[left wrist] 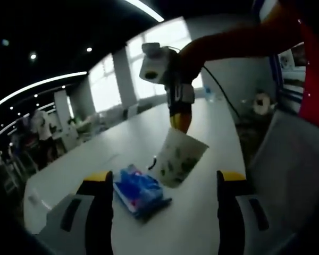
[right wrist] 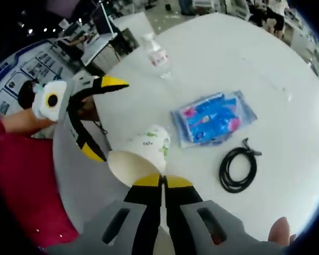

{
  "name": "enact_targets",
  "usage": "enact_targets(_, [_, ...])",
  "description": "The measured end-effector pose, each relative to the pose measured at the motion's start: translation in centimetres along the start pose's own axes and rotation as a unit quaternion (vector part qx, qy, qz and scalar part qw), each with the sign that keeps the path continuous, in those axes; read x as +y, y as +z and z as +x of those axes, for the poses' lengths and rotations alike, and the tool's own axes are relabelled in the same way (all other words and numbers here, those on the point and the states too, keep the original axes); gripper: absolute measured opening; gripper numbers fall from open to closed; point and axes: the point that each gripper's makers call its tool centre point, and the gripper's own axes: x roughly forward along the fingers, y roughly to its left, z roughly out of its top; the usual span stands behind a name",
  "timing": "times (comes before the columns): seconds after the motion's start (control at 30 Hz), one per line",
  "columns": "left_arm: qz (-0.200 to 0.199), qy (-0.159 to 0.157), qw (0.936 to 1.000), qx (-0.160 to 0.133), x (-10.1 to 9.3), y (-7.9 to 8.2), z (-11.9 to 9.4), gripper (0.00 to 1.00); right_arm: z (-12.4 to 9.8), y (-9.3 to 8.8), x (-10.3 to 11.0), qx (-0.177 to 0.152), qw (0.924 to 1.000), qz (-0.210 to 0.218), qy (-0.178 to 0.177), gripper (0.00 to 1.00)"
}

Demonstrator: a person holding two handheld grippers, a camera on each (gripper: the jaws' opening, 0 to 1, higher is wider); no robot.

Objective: Arrange the tabletop items into an orderly group along one side of the table until the central work area is clear of visible clutter.

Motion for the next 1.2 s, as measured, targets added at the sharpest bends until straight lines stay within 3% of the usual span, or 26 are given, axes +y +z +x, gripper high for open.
enact_targets(0.47, [0.033,-0.040,0.9987,-0.005,-1.6,1.0,1.3,0.73,0.4,1.4,2.0,0.011,0.9995,-0.009,0.029,0.02])
enact_targets(0.73, [0.058,-0.052,0.9969,0.002,-2.2,1.0,1.7,0.63,0.9,1.6,2.3,0.027,0.9991,-0.013,0.031,0.02])
enact_targets(1.2, [0.075,-0.060,0.9952,0.017,-2.6,0.7,2.4,0.56,1.3,1.9,2.9,0.040,0.9985,-0.018,0.033,0.02])
